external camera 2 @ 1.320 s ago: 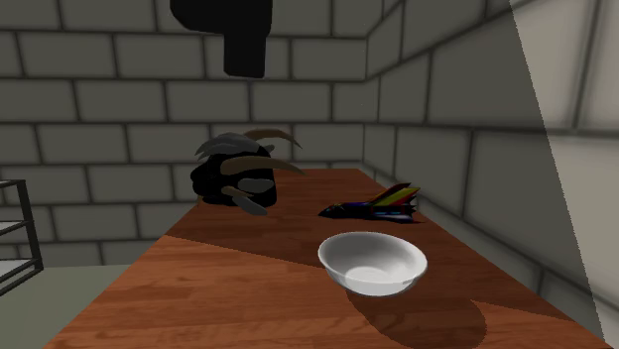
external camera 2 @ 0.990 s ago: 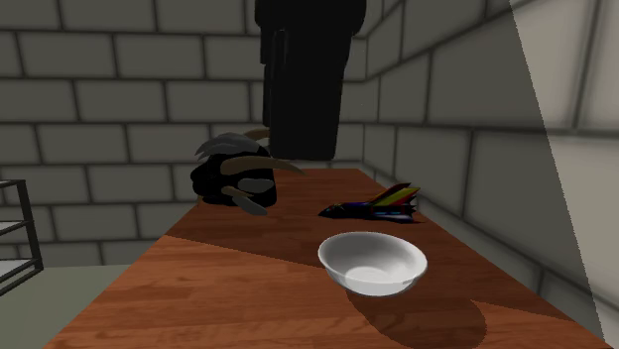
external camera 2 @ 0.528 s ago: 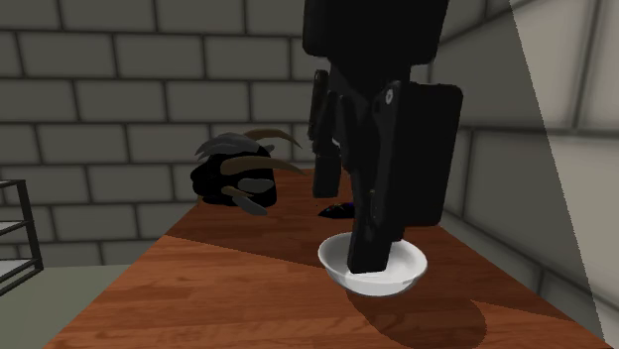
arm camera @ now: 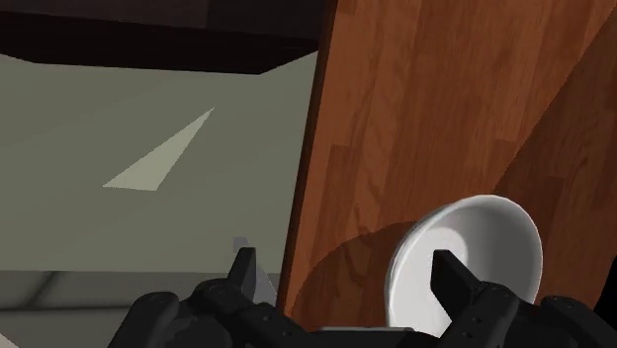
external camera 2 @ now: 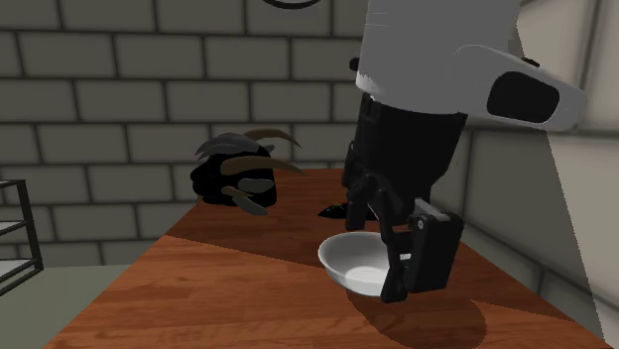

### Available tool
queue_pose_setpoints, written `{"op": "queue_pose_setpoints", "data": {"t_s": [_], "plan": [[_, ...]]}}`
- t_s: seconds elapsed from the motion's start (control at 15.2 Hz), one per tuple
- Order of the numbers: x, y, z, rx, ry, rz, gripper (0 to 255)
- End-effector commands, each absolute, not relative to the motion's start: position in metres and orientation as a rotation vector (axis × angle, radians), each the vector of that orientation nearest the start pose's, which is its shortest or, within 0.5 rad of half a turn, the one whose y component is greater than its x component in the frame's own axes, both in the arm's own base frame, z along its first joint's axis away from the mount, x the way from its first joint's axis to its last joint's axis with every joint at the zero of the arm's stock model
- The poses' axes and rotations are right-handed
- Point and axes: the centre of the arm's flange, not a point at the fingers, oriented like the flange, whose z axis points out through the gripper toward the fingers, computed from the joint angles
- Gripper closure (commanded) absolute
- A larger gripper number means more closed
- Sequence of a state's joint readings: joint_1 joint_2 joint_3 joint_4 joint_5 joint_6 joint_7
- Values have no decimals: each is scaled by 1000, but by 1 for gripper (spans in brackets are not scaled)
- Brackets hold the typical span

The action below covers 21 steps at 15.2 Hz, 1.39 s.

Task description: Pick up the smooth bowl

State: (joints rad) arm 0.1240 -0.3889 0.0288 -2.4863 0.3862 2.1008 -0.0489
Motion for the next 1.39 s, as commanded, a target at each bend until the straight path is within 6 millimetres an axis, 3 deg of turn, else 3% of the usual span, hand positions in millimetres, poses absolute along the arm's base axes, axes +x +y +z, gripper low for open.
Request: {"op": "queue_pose_setpoints", "data": {"t_s": [0.0, 0.73, 1.32], "plan": [[429, 93, 412, -2787, -11, 4, 0], [503, 166, 327, -2612, -62, -49, 0], [506, 169, 284, -2605, -64, -51, 0]]}}
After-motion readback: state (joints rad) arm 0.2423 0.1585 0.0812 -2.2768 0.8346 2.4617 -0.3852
